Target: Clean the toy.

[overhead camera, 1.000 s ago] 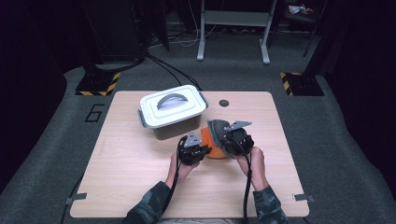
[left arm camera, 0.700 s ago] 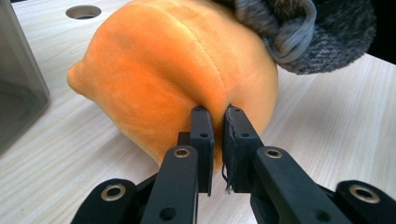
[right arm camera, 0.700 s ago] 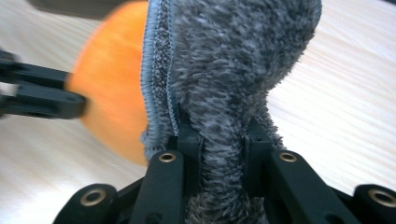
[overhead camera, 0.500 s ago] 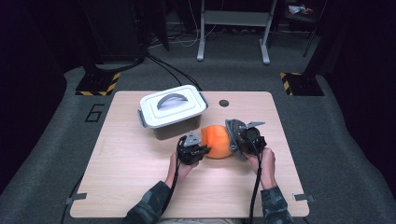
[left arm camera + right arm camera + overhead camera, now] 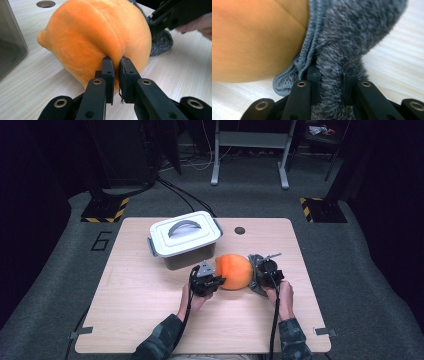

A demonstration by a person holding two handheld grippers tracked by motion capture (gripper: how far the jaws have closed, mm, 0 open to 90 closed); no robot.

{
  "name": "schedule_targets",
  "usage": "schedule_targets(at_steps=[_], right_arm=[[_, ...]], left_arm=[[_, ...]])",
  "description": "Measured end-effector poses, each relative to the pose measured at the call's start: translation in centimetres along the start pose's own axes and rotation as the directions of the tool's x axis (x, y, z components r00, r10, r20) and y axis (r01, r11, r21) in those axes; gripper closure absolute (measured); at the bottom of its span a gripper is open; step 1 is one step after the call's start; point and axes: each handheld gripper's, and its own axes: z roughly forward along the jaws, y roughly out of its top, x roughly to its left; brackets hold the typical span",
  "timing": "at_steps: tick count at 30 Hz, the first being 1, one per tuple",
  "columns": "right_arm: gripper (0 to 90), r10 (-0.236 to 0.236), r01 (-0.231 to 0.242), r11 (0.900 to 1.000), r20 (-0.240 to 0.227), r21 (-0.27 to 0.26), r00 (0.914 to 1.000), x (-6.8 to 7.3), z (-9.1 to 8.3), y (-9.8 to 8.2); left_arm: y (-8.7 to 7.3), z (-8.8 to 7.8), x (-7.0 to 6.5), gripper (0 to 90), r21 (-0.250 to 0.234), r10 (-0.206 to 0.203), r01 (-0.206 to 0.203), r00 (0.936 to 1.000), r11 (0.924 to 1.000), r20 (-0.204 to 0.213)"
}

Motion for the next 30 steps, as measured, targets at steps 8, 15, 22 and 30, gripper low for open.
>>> schedule_targets(at_steps=[8, 15, 22, 30], right_arm=[[74.3, 0.01, -0.007, 0.998, 0.05, -0.06, 0.9987, -0.3, -2.2, -0.2], [74.2, -0.045, 0.05, 0.979, 0.03, -0.196, 0.9985, 1.5, -6.4, 0.4], [74.2, -0.078, 0.079, 0.983, 0.009, -0.165, 0.9969, 2.5, -5.4, 1.0], [74.2, -0.068, 0.069, 0.987, 0.013, -0.143, 0.9976, 2.2, -4.6, 1.0]], left_arm=[[-0.1, 0.1, 0.1, 82.6, 0.006, 0.001, -0.001, 1.0, 1.0, -0.005], [-0.1, 0.1, 0.2, 82.0, 0.002, 0.002, -0.002, 1.0, 1.0, -0.004], [0.0, 0.0, 0.4, 79.2, -0.002, 0.011, -0.011, 0.9999, 0.9999, -0.002], [-0.7, -0.3, -0.5, 51.0, 0.026, 0.067, -0.066, 0.9957, 0.9975, -0.064]])
